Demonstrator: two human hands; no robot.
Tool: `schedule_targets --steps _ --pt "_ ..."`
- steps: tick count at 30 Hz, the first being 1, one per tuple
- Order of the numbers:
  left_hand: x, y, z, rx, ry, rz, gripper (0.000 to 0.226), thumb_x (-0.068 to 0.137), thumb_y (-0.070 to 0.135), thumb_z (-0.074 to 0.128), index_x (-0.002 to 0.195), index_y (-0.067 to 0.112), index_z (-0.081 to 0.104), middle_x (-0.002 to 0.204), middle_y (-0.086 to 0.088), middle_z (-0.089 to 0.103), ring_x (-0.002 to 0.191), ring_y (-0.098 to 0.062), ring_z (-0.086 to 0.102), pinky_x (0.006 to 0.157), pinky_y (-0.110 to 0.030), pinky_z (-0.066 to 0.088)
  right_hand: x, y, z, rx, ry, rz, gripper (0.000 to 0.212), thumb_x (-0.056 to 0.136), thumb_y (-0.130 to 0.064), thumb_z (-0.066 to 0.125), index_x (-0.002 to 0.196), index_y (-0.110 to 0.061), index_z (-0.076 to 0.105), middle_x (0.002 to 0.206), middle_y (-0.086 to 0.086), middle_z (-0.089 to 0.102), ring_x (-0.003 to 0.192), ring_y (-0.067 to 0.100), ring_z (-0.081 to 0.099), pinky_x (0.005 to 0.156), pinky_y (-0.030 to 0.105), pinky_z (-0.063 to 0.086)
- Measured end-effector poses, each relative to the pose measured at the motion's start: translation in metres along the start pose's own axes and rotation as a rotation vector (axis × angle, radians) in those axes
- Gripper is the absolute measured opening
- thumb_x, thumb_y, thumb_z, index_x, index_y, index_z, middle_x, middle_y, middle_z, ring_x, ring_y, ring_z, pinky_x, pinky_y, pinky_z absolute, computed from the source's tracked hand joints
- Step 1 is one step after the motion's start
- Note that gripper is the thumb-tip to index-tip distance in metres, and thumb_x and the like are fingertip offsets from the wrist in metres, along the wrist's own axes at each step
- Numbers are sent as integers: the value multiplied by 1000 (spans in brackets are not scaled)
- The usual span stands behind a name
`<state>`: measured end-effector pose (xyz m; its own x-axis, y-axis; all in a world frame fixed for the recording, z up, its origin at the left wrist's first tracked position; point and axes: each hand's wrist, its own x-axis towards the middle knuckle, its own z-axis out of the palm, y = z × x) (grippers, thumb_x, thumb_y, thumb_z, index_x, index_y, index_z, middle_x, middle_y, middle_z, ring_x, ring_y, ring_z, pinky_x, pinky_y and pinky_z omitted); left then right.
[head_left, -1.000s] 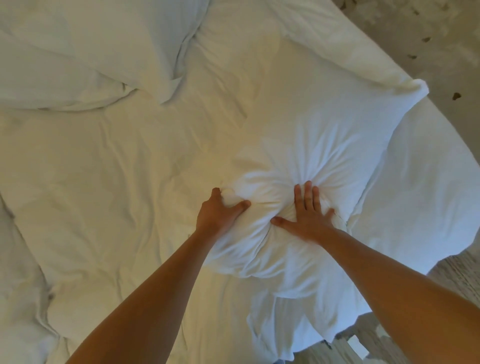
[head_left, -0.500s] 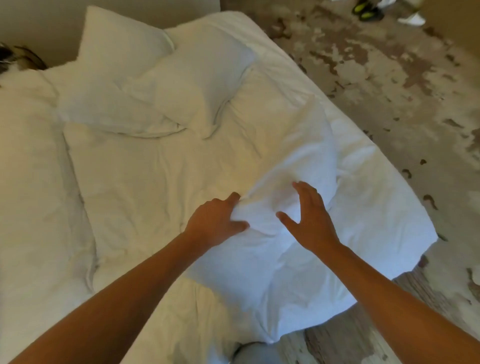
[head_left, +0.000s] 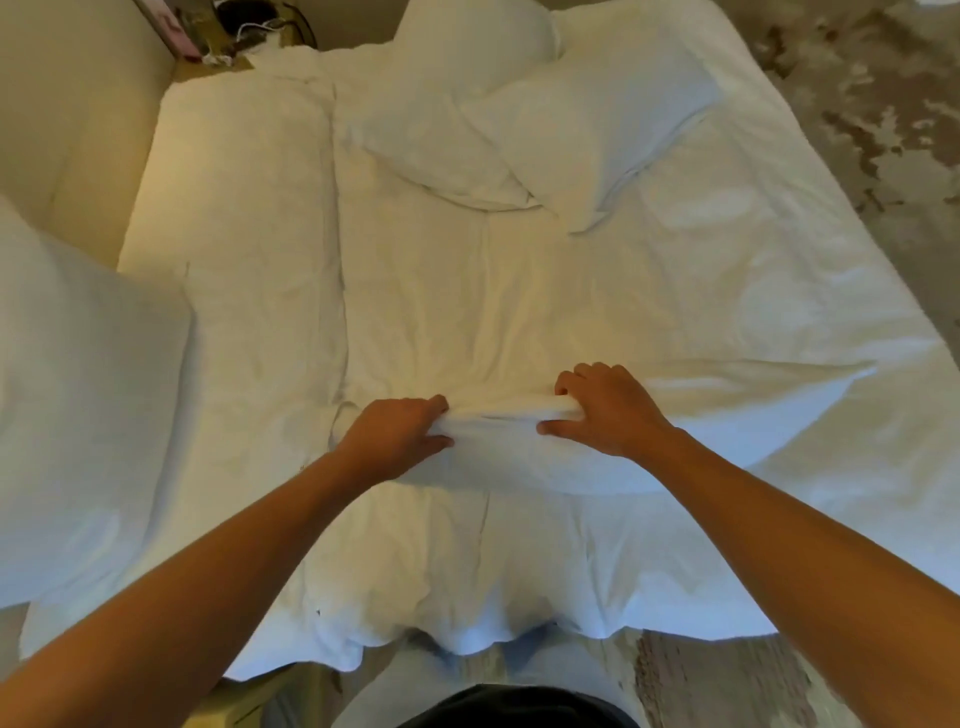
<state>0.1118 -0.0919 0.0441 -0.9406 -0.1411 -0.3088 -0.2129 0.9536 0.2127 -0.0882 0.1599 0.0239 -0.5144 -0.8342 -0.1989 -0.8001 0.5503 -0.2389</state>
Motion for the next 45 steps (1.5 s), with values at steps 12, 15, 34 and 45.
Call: schedule_targets --steps 12,15,34,45 --pt "35 44 -24 -155 149 -172 16 91 24 61 96 11 71 90 -5 61 87 -29 60 74 -38 47 -39 46 -24 -102 153 212 16 95 -30 71 97 -14 73 91 6 65 85 30 61 75 41 49" --pt "47 54 -36 -136 144 -155 12 92 20 59 96 12 68 91 -5 61 87 -28 59 74 -39 47 -42 58 -32 -94 213 229 14 94 -26 73 98 -14 79 95 8 69 86 32 63 75 41 49" --pt "47 70 -62 -107 159 -367 18 97 25 52 106 26 68 103 1 71 94 -25 64 79 -35 51 -40 80 -49 361 300 287 34 110 -35 44 89 -11 56 73 6 62 66 27 67 68 43 57" --pt "39 62 -48 -210 153 -326 18 96 23 57 102 17 73 103 -3 71 91 -23 64 73 -31 46 -44 89 -43 381 312 250 28 106 -38 53 90 -16 62 81 1 64 71 22 67 69 39 56"
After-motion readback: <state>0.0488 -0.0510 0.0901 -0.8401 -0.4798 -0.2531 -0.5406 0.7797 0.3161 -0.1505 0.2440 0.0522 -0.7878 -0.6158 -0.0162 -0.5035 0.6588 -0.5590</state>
